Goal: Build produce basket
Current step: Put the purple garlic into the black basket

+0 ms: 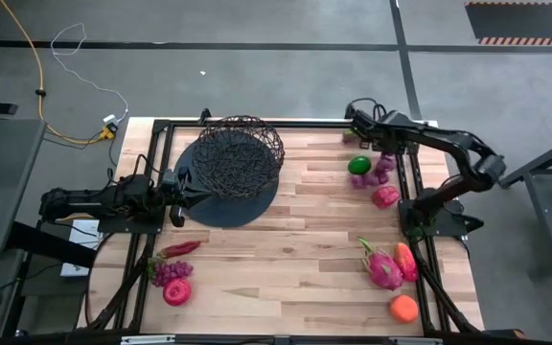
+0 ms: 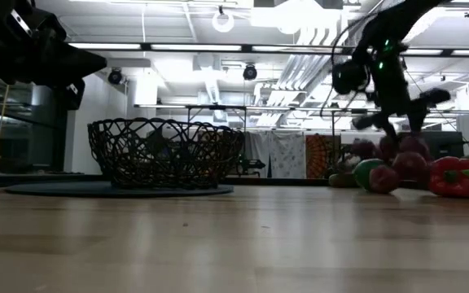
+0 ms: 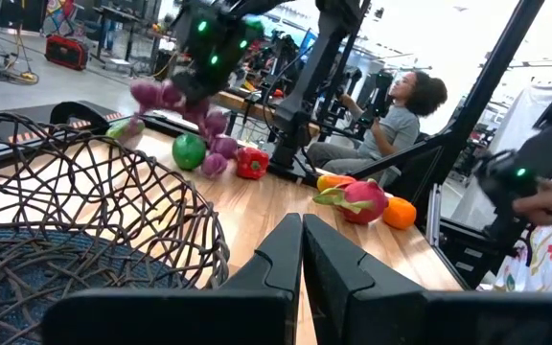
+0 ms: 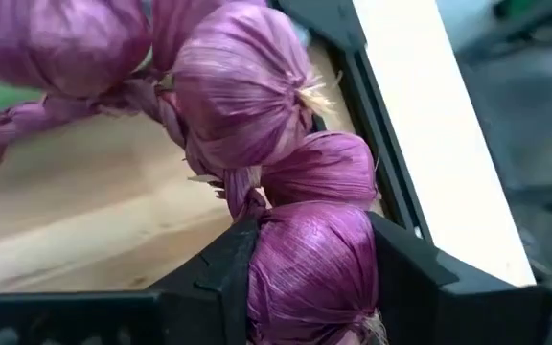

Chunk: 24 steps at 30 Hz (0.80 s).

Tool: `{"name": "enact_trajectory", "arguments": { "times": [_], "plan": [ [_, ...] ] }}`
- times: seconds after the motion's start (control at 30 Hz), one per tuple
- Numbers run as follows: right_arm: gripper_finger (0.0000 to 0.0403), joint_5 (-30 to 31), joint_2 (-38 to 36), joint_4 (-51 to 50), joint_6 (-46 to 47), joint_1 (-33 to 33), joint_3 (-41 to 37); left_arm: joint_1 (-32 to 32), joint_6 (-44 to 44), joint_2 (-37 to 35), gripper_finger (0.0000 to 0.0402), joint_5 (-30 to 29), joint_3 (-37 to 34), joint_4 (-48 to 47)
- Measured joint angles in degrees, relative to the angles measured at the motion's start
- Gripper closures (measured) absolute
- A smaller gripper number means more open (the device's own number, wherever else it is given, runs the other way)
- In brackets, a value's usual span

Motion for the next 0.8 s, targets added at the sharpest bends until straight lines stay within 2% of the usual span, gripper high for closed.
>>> {"name": "enact_trajectory", "arguments": {
  "times": [0.23, 0.4, 0.6, 0.8],
  "plan": [
    [0.0252, 1.58, -9.82, -2.46, -3.38, 2.6, 5.87, 0.02, 0.0, 0.01, 0.0398, 0.0, -0.01, 0.0],
    [0.0252, 1.69, -13.56, -4.78, -7.82, 4.1, 13.17, 0.0, 0.0, 0.0, 0.0398, 0.0, -0.01, 0.0],
    [0.0253, 0.24, -13.69, -4.6, -14.45, 7.75, 24.8, 0.02, 0.0, 0.0, 0.0398, 0.0, -0.02, 0.0],
    [0.0253, -3.82, -9.29, 0.34, -15.97, 15.15, 32.84, 0.02, 0.0, 0.01, 0.0398, 0.0, -0.02, 0.0]
  ]
}}
